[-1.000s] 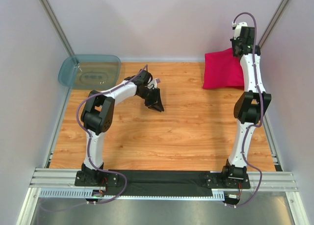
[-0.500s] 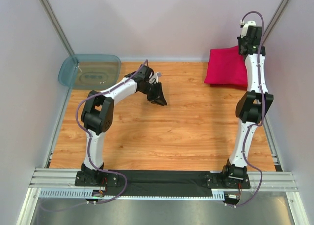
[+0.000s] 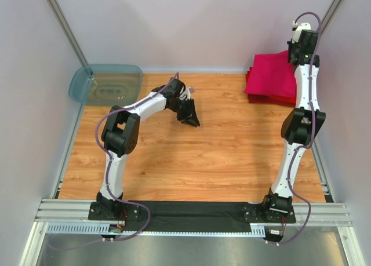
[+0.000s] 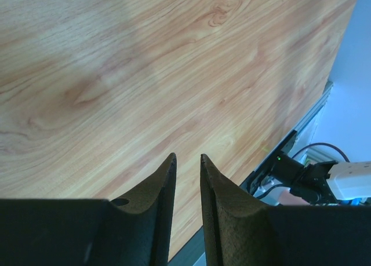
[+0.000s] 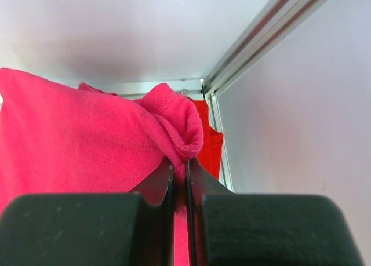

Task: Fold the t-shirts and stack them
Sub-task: Neatly place the folded tshirt to the corner

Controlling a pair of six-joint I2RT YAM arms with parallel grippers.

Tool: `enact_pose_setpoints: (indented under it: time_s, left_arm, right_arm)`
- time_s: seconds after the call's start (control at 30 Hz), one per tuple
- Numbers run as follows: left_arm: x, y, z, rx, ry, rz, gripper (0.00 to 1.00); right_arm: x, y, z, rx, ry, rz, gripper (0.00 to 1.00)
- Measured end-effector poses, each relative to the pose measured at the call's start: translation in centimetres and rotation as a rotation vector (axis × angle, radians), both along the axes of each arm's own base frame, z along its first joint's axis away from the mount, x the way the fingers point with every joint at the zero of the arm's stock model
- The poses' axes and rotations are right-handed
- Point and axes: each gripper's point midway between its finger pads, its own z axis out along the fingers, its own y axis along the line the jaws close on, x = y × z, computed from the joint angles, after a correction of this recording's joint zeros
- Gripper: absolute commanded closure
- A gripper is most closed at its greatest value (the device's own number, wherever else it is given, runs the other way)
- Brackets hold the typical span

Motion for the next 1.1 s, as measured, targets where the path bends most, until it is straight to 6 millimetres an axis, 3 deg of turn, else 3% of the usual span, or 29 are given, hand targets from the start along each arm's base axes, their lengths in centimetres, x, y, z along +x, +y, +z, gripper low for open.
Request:
enact_pose_setpoints:
  time_s: [0.2,0.53,0.77,1.0,1.1]
  left_arm:
    - [0.5,-0.2,0.6,-0.006,-0.015,-0.003,0.7]
    - [1.5,-0.8,0.9,-0.009,-0.029,-0.016,0.7]
    - [2.3,-1.3,0.1,-0.005,-0.014,-0.019,0.7]
    - [2.9,-1.7,0.1,-0.009,-0.014,-0.021,0.7]
    - [2.9,-1.7,0.3,-0.012,-0.016,-0.022,0.7]
  right_arm:
    - [1.4,0.1,0.6,0.017,-0.061,0.021,1.0]
    - [3.6,-2.0,-3.6,0.073,-0.085,0.009,1.0]
    - [4.5,-3.7,-4.0,0.108,-0.144,0.008,1.0]
    - [5.6,-4.2,-5.4,0.116,-0.17,0.025,1.0]
    - [6.1,-4.3,-6.0,0.112,-0.182,0.026,0.93]
